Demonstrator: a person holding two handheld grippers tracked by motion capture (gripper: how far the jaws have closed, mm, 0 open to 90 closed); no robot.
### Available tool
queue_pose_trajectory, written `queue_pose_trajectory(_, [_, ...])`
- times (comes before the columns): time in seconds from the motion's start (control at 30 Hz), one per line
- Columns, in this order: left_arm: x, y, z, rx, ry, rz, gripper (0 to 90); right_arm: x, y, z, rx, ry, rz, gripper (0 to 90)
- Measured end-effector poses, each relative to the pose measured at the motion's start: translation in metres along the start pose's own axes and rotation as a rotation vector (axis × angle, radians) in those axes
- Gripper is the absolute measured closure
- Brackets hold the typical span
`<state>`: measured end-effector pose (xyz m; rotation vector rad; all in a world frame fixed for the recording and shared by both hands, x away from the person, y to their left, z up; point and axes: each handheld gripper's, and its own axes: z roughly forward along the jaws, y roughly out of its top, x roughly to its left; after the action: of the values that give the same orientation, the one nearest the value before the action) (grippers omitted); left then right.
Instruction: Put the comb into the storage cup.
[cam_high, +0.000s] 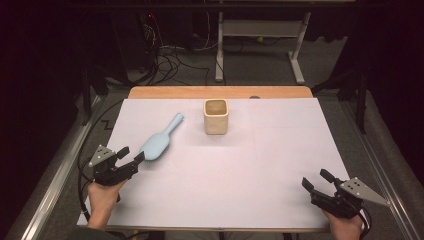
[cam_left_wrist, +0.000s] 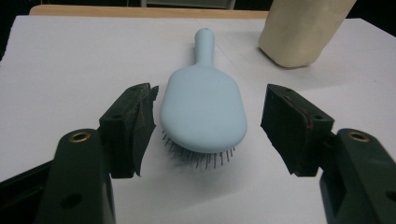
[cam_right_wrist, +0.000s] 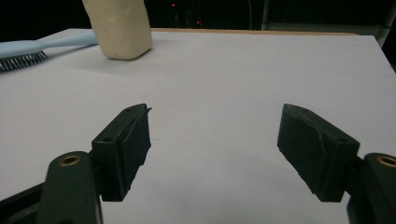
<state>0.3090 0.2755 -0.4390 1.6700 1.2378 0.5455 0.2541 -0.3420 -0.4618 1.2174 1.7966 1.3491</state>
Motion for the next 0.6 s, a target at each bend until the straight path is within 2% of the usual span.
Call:
queue_pose_trajectory(0.37, [-0.01,0.01,0.015,0.012,-0.019,0.035,35.3,0.0,0.0,0.0,0.002,0.008,0.008,26.9])
queue_pose_trajectory(0.6, [-0.012,0.016,0.021,0.023,-0.019,0.038,35.6,0.0,0.0,0.0,0.006,0.011,0.004,27.7])
